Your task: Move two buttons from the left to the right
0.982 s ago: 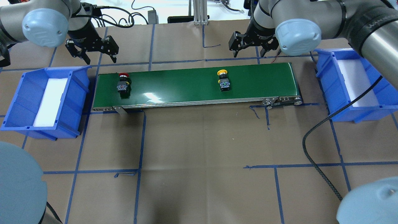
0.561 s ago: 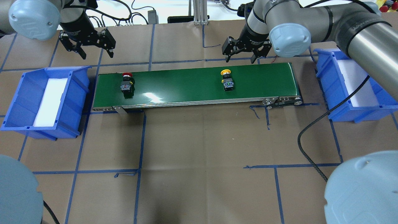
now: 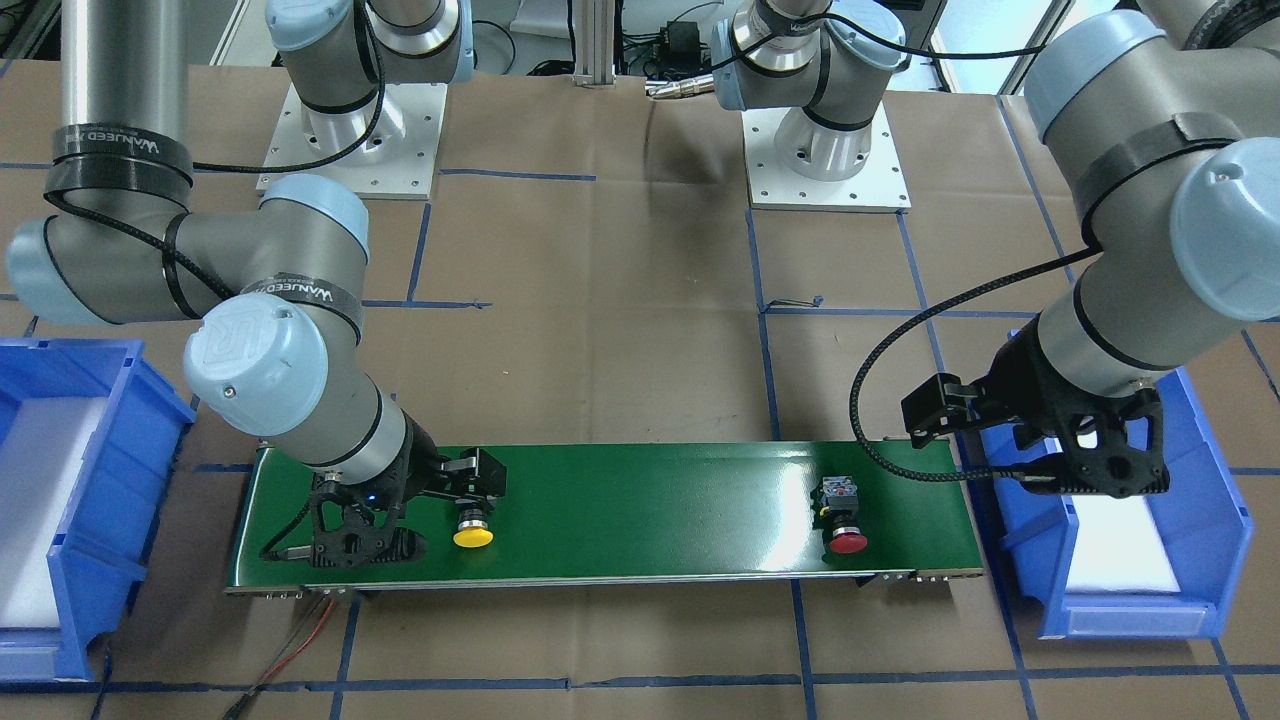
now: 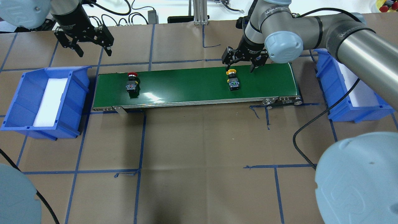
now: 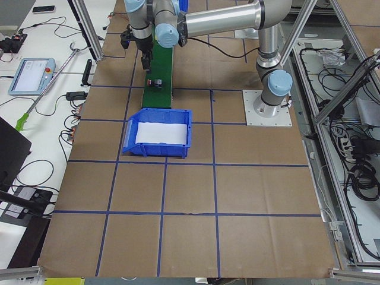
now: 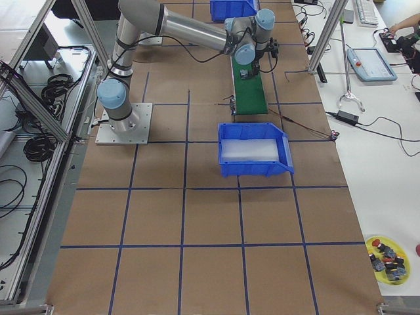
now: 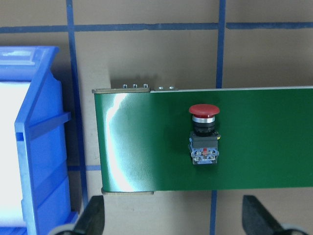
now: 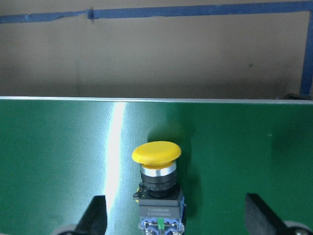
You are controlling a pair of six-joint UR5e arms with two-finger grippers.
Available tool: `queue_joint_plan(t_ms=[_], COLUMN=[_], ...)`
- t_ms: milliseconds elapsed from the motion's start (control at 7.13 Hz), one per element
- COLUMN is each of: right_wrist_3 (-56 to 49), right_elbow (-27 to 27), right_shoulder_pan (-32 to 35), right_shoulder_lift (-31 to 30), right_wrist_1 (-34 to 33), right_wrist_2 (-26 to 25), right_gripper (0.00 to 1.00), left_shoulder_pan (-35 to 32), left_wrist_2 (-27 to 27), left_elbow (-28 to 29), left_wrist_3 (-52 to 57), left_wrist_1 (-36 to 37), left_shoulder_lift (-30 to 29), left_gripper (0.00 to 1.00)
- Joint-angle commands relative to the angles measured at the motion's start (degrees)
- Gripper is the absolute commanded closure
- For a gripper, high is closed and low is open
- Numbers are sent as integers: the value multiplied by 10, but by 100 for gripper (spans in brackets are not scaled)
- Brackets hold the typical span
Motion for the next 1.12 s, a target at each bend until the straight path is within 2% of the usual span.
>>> queue_joint_plan(t_ms=[0,421,561,841,982], right_wrist_3=[-1,-2,-9,-10,-11], right_elbow=[1,1,1,0,-3], right_shoulder_pan=[0,0,-1,-1,-1], right_shoulder_lift=[12,31,33,32,29], right_wrist_1=[3,4,2,7,21], right_wrist_2=[-3,-25,-47,-81,-102], right_gripper=[0,0,14,76,93], left_shoulder_pan=[-4,-50,-55,-55,-54], left_wrist_2=[0,6,2,1,1], left_elbow=[20,9,6,-29,-48], left_wrist_3=[-2,-31,-32,-25,-32], left_wrist_1=[-35,-34,-34,-29,-25], left_shoulder_lift=[3,25,31,71,76], left_gripper=[1,1,1,1,1])
